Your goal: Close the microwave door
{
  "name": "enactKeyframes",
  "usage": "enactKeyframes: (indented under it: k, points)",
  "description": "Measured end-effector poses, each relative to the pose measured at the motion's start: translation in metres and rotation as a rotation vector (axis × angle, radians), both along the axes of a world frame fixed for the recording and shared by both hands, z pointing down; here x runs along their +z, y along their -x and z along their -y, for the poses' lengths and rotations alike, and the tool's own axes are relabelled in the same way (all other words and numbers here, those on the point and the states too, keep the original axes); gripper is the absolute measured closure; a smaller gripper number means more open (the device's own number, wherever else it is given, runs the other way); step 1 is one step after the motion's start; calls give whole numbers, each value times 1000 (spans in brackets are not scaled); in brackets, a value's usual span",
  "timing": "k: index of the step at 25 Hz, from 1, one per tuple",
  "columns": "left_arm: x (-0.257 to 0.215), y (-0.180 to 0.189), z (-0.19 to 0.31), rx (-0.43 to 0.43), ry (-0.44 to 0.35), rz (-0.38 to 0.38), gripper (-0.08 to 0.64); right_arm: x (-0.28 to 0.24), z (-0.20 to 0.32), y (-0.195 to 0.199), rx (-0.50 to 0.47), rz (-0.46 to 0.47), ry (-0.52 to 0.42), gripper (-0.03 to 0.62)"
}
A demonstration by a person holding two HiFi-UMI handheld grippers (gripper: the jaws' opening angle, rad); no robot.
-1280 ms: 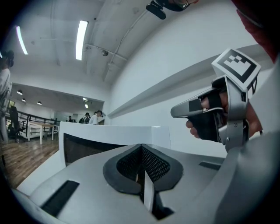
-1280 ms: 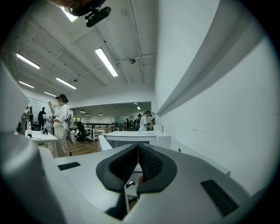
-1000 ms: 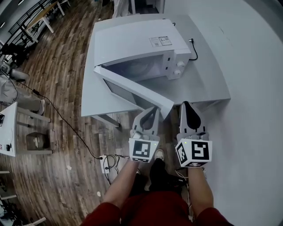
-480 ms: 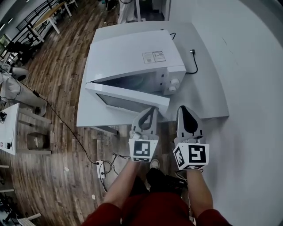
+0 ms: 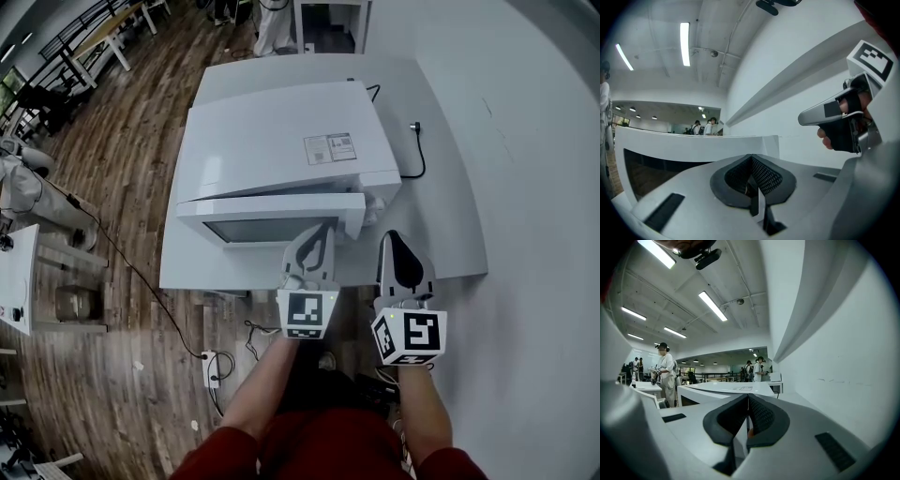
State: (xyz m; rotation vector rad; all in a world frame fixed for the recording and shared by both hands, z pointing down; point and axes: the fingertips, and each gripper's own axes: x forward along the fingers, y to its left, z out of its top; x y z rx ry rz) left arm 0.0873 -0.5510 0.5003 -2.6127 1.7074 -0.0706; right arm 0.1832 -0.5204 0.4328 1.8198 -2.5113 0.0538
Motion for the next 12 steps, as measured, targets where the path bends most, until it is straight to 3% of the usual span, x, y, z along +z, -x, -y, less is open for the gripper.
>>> enactKeyframes:
  k: [8, 12]
  points:
    - [7, 7, 30, -12, 31, -37, 534, -3, 40, 11, 6, -6, 2, 565]
    - [8, 9, 35, -27, 9, -51, 534, -1, 54, 12, 13, -3, 3, 565]
